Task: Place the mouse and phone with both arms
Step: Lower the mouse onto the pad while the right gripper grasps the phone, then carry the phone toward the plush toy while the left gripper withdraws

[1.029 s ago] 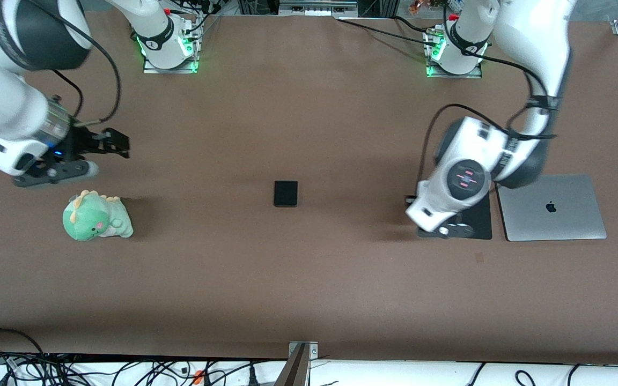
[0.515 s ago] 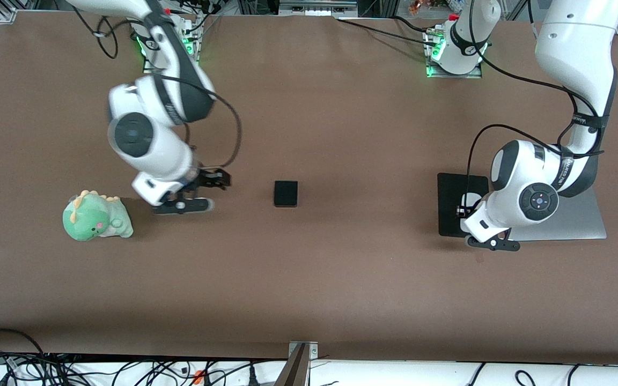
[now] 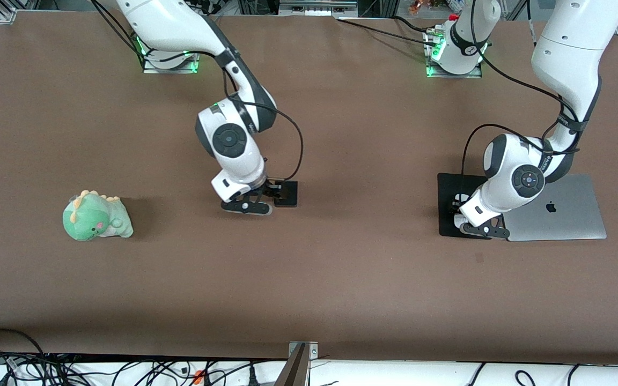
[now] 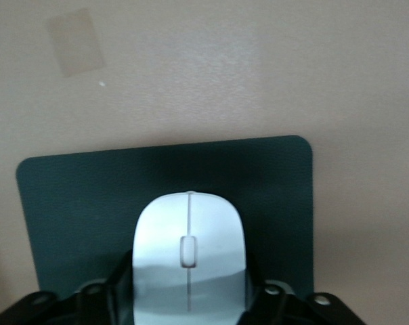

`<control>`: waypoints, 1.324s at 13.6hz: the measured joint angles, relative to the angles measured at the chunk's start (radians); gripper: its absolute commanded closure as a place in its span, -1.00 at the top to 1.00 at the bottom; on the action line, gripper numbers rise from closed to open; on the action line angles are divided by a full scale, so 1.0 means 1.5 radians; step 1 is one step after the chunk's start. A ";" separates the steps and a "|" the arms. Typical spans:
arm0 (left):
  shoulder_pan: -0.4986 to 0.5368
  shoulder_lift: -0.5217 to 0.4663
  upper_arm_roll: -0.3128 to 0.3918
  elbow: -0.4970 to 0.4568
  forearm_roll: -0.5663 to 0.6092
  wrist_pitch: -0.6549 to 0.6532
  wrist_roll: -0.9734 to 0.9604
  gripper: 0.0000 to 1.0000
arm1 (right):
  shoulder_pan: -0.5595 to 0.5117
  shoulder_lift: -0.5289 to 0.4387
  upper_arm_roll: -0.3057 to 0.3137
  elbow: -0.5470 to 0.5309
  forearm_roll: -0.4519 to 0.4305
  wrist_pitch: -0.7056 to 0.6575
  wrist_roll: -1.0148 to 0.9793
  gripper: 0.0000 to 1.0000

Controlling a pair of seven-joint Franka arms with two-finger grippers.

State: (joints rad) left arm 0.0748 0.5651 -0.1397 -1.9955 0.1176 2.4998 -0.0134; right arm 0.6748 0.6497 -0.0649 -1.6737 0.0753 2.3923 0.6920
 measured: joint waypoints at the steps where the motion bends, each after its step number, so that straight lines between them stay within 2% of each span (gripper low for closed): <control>1: 0.004 -0.005 0.000 0.000 0.000 0.000 0.000 1.00 | 0.011 0.013 0.000 0.000 0.000 0.014 0.008 1.00; 3: 0.007 -0.026 0.000 0.002 0.000 -0.013 0.000 1.00 | 0.029 0.030 0.000 0.001 0.000 0.033 0.012 1.00; 5: 0.007 -0.060 -0.002 0.021 0.000 -0.077 0.000 1.00 | 0.042 0.042 0.000 0.001 0.000 0.050 0.013 1.00; 7: 0.007 -0.093 -0.005 0.076 0.000 -0.213 0.005 1.00 | 0.049 0.051 0.000 0.001 0.000 0.056 0.016 1.00; 10: 0.007 -0.123 -0.010 0.192 0.000 -0.412 0.032 1.00 | 0.056 0.061 0.000 0.001 0.000 0.065 0.033 0.97; 12: 0.006 -0.132 -0.016 0.283 0.000 -0.534 0.057 1.00 | 0.060 0.067 0.000 0.001 0.000 0.068 0.043 0.61; 14: 0.006 -0.136 -0.028 0.368 0.000 -0.632 0.077 1.00 | 0.062 0.069 0.000 0.001 0.000 0.069 0.045 0.02; 15: 0.005 -0.137 -0.033 0.408 0.000 -0.683 0.079 1.00 | 0.062 0.068 -0.001 0.002 0.000 0.069 0.045 -0.19; 18: 0.004 -0.138 -0.042 0.498 0.000 -0.776 0.080 1.00 | 0.060 0.068 -0.007 0.005 0.000 0.059 0.020 -0.19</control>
State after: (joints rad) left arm 0.0808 0.3577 -0.2020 -1.2479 0.1175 1.3356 0.1071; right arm 0.7647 0.7520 -0.0754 -1.6667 0.0752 2.4804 0.7220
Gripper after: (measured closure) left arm 0.000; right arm 0.207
